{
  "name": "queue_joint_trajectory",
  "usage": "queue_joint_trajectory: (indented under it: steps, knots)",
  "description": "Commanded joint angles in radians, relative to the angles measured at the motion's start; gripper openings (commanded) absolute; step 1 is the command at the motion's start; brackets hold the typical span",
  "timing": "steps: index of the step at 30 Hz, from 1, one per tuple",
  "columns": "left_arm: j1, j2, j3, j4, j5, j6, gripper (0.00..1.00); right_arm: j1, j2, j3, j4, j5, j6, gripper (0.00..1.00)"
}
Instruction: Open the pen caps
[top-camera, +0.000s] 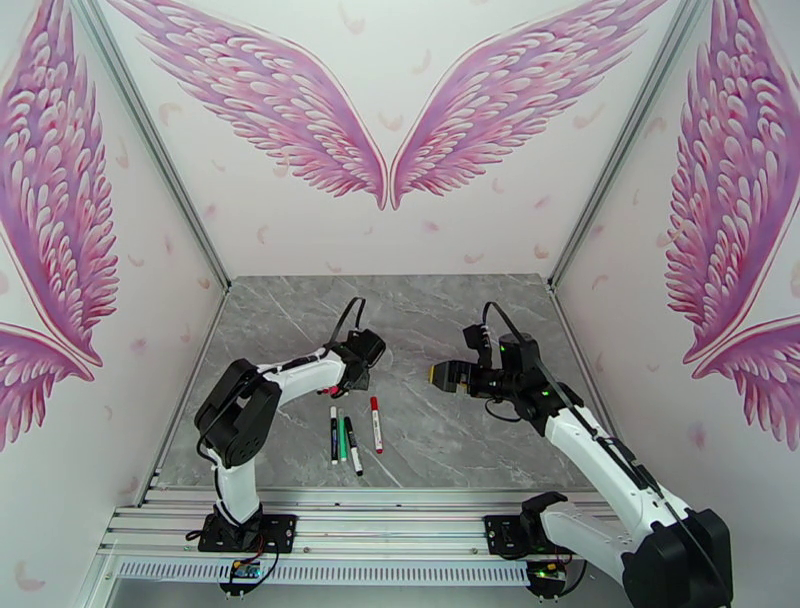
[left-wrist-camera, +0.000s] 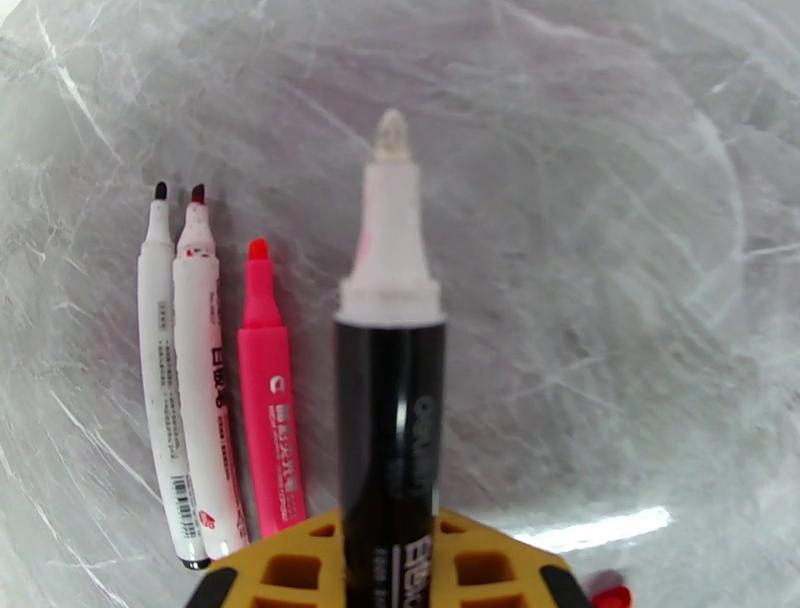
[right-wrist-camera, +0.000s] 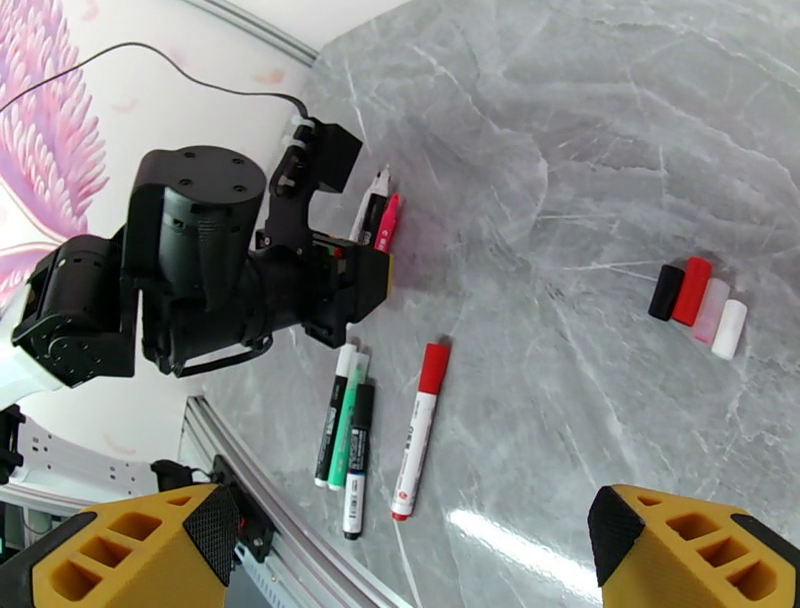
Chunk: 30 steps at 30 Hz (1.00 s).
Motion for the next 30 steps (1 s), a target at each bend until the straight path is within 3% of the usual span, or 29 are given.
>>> queue_joint_trajectory:
  steps: [1, 24, 30]
  knots:
    - [0.006, 0.031, 0.059, -0.031, -0.062, -0.002, 0.10, 0.006, -0.013, -0.010, -0.017, 0.019, -0.003, 0.99]
    - [0.017, 0.061, 0.064, -0.072, -0.088, -0.027, 0.33, 0.006, -0.019, 0.039, -0.100, 0.050, -0.040, 0.99]
    - [0.020, -0.001, 0.052, -0.084, -0.066, -0.036, 0.33, 0.005, -0.024, 0.032, -0.101, 0.050, -0.042, 0.99]
